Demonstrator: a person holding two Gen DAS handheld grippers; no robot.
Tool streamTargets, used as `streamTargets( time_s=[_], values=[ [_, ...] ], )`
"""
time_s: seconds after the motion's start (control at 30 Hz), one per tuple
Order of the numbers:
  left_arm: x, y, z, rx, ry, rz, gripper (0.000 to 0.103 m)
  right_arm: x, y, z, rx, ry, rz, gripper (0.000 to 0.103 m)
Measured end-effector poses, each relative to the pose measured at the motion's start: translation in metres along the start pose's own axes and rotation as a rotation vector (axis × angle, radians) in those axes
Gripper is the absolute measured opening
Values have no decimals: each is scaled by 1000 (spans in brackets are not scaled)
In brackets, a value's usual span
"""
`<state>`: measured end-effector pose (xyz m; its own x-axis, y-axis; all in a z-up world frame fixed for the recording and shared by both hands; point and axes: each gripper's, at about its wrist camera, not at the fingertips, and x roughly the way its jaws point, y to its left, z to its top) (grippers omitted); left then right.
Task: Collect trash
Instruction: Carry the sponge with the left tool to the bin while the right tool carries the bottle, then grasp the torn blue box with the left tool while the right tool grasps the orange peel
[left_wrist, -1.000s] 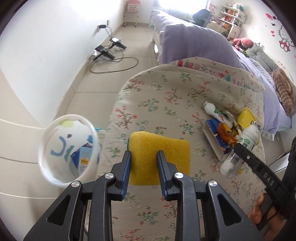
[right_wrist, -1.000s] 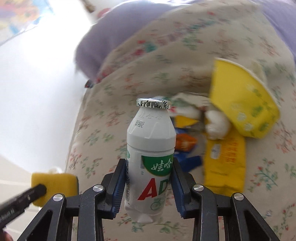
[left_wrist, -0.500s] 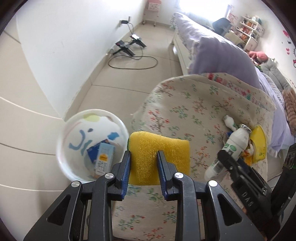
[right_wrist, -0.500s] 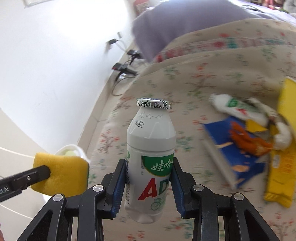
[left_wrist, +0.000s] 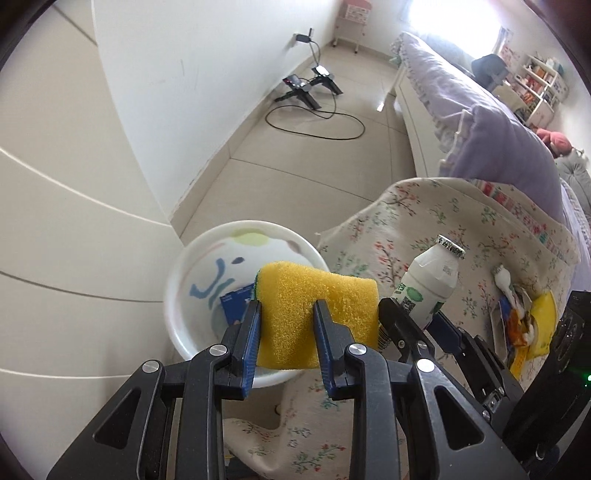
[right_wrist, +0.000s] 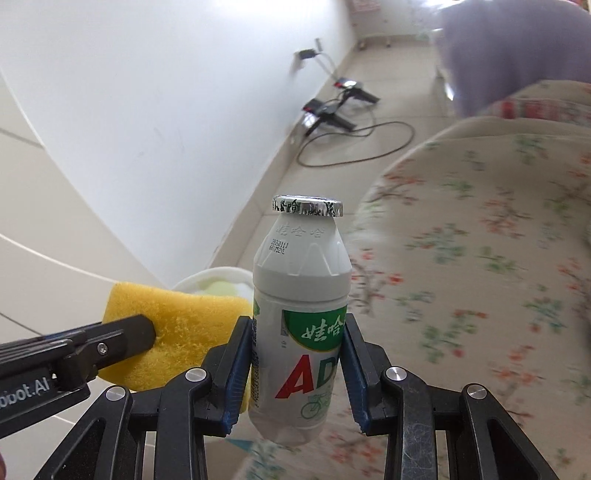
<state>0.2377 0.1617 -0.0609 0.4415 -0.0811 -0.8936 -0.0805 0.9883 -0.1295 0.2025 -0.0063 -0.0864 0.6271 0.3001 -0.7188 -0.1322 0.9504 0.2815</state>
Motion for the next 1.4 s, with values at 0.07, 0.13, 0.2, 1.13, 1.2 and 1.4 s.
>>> streamTargets(
  time_s=[0.07, 0.13, 0.2, 1.13, 1.2, 1.4],
  values=[
    [0, 14, 5, -32, -1, 4, 30, 7, 5, 2, -12, 8, 8, 41],
    [1, 27, 9, -62, -6, 26, 30, 16, 8, 6, -23, 15, 15, 41],
    [5, 38, 12, -95, -4, 38, 30, 21, 10, 6, -27, 22, 22, 41],
    [20, 63, 16, -291, 49, 14, 71, 101, 33, 5, -141, 156, 95, 55],
    [20, 57, 16, -281, 53, 3, 71, 96, 29, 6, -139, 154, 98, 55],
    [23, 19, 17, -210, 70, -37, 71, 55, -5, 8, -152, 142, 40, 55]
  ],
)
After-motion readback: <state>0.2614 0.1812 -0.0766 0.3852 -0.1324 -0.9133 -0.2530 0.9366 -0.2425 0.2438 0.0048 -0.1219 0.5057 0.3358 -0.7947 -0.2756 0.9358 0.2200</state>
